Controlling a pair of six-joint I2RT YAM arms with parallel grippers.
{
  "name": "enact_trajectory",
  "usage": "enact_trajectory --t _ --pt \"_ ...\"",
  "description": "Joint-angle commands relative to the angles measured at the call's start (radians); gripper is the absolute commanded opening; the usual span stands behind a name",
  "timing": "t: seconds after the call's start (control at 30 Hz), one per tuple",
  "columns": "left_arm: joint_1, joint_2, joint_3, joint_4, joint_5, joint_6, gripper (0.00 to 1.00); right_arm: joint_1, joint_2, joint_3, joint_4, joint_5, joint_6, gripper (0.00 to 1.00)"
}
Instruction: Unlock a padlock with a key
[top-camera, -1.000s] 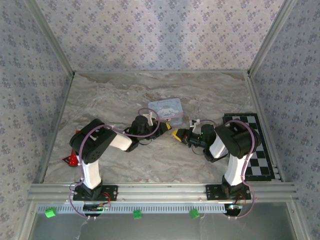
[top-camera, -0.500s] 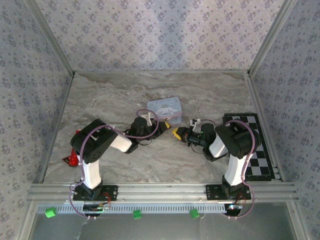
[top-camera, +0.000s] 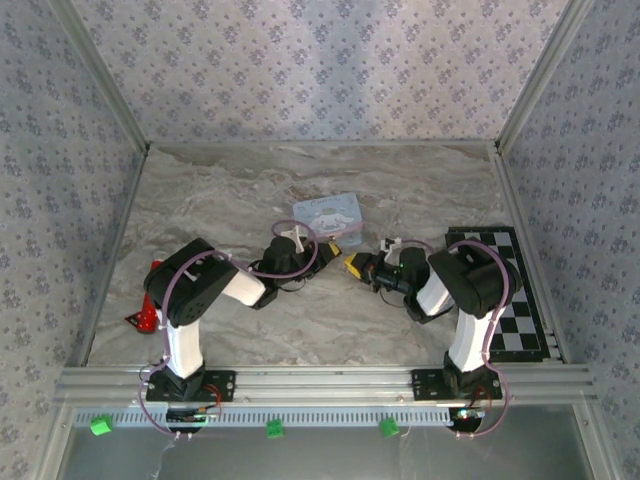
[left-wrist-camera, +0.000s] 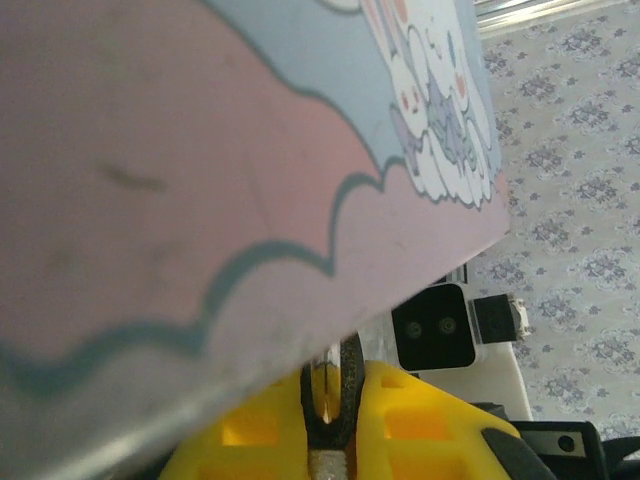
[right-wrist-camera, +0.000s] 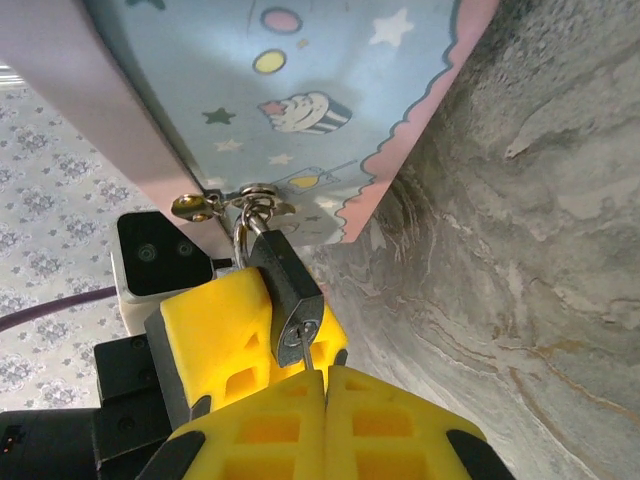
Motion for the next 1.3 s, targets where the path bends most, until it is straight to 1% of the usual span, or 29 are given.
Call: enact_trajectory --t 0.0,0.1,0.3,0.63,0.87,1.0,1.1,1.17,1.2,1.27 --pt "-0.065 -0.037 0.005 0.067 0.103 -0.027 0.00 0.023 -0.025 0.049 0.024 0.083 -0.025 0.00" --pt "-0.067 -0.051 -0.003 0.080 0.090 -0.052 0.00 0.015 -0.040 0.046 0.023 0.097 -0.030 0.00" --pt "-0.079 -0.083 0.011 0.106 0.100 -0.100 0.00 0.002 -0.025 0.050 0.023 0.096 -0.033 0.00" --pt "-0.085 -0.147 0.006 0.039 0.094 -0.083 0.00 -0.059 -0.013 0.023 0.023 0.085 -0.050 0.00" --pt "-0.089 -0.142 0.013 0.038 0.085 -0.088 0.00 -0.044 -0.030 0.039 0.024 0.077 -0.041 0.00" --pt "-0.084 -0.156 0.011 -0.021 0.063 -0.050 0.00 -0.048 -0.058 0.002 0.022 0.087 -0.064 0.00" --pt "-0.065 -0.178 0.013 -0.149 0.034 0.015 0.00 -0.074 -0.061 -0.023 0.021 0.066 -0.090 0.00" --pt "-0.043 -0.180 0.003 -0.173 0.026 0.041 0.00 -0.087 -0.060 -0.038 0.002 0.056 -0.108 0.00" --pt "-0.028 -0.179 0.001 -0.185 0.027 0.049 0.00 -0.090 -0.057 -0.041 -0.020 0.045 -0.118 0.01" --pt "-0.004 -0.174 0.003 -0.216 0.027 0.070 0.00 -0.090 -0.047 -0.042 -0.044 0.022 -0.143 0.06"
